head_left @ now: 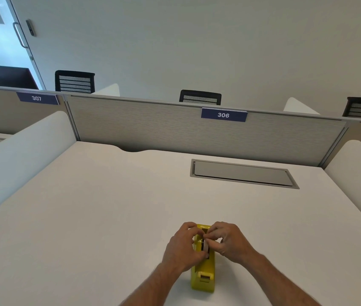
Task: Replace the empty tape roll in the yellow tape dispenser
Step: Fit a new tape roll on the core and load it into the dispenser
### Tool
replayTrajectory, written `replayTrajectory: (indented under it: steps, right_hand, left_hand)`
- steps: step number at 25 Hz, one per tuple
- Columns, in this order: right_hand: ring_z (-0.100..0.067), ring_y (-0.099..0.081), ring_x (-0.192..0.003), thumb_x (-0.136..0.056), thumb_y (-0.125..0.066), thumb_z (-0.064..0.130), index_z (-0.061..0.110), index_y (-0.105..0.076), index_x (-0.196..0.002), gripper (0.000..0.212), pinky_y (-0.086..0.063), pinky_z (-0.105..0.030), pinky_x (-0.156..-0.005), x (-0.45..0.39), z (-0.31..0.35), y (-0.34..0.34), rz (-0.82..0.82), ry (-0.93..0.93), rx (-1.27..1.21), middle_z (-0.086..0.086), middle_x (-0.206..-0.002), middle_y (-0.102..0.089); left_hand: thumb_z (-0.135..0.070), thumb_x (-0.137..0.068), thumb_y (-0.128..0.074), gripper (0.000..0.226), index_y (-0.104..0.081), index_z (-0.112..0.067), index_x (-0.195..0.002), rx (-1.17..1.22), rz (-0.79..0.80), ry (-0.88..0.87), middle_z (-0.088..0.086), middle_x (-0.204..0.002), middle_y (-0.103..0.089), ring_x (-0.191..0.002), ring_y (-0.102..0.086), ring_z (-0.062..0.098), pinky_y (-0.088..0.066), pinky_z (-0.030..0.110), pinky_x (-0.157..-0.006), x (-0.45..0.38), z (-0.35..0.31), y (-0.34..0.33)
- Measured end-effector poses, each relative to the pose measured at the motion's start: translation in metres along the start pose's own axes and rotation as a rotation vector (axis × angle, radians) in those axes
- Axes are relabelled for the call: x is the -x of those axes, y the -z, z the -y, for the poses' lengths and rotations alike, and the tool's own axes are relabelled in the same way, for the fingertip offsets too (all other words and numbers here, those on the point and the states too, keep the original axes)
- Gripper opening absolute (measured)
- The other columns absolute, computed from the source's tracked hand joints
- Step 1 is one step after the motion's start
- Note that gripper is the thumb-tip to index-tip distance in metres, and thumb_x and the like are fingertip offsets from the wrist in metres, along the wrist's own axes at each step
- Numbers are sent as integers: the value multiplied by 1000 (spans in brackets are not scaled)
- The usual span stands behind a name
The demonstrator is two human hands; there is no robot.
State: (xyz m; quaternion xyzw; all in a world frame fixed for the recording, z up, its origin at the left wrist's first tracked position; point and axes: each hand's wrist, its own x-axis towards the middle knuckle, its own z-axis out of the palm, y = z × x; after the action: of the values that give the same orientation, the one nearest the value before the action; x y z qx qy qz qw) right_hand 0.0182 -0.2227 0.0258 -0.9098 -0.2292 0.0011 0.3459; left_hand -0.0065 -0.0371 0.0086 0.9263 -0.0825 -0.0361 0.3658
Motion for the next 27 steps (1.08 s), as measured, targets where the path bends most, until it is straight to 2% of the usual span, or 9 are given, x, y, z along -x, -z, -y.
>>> replayTrajectory:
  steps: [9,13,17,23,27]
  right_hand:
    - [-8,-58,-75,-70,-75,37,29,-73,-88,20,-53,-26,-67,4,3,-1,-14,9,32,17,-81,-67]
    - [-5,-61,-79,-72,-75,36,28,-78,-88,19,-53,-23,-70,5,2,-1,-35,23,33,16,-84,-73]
    - [-4,-63,-82,-74,-77,26,32,-80,-84,12,-51,-20,-70,1,0,0,-34,2,3,17,-82,-76]
    - [-5,-62,-86,-73,-77,38,32,-79,-91,19,-48,-15,-67,4,-2,1,-17,4,8,22,-87,-72]
    - [-2,-63,-88,-75,-77,28,32,-80,-90,15,-52,-20,-73,3,-3,0,-29,-23,-7,29,-84,-68]
  left_hand:
    - [-52,-69,-78,53,-61,-37,-118,-6,-4,-23,-16,-140,-44,-97,-59,6,-54,22,-84,0,0,0]
    - [-51,-69,-79,53,-62,-37,-117,-4,-4,-18,-18,-139,-44,-98,-60,7,-54,24,-84,1,-1,2]
    - [-50,-69,-80,49,-63,-36,-113,7,-11,-18,-18,-136,-46,-99,-59,7,-54,24,-83,0,-2,2]
    - [-49,-67,-81,52,-63,-36,-114,4,-8,-16,-17,-136,-46,-98,-59,7,-54,23,-83,0,-1,1]
    - [-49,-66,-83,53,-63,-37,-113,5,-7,-7,-18,-136,-46,-100,-60,8,-56,27,-85,0,0,0]
